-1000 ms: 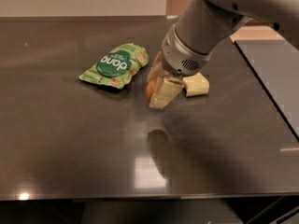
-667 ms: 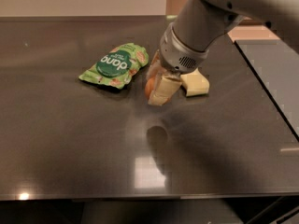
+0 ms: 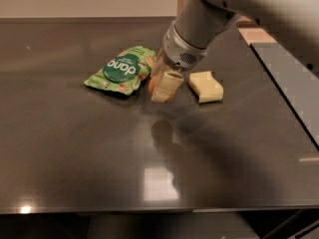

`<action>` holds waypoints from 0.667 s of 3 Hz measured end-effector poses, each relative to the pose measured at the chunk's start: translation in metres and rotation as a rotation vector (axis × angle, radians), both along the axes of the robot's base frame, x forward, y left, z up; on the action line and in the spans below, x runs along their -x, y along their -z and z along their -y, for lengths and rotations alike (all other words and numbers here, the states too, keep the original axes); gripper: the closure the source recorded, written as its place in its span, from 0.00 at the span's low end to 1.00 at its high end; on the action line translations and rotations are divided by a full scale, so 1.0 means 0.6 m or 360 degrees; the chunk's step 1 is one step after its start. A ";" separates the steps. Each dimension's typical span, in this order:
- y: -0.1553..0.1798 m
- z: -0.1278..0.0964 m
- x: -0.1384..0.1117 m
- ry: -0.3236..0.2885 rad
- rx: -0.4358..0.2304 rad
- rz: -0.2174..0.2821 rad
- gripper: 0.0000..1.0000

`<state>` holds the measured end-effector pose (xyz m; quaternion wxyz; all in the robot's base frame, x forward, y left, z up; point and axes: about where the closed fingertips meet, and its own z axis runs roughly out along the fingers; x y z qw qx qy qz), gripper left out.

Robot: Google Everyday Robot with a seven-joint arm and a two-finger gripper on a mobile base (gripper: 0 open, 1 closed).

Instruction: Move orange near green rice chip bag

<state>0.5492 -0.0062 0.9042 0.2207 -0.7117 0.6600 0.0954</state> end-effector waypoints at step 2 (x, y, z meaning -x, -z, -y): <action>0.025 -0.046 -0.054 -0.0016 -0.0030 -0.0038 1.00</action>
Offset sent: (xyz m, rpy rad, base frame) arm 0.0500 0.0428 -0.0238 0.0263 0.0406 0.0120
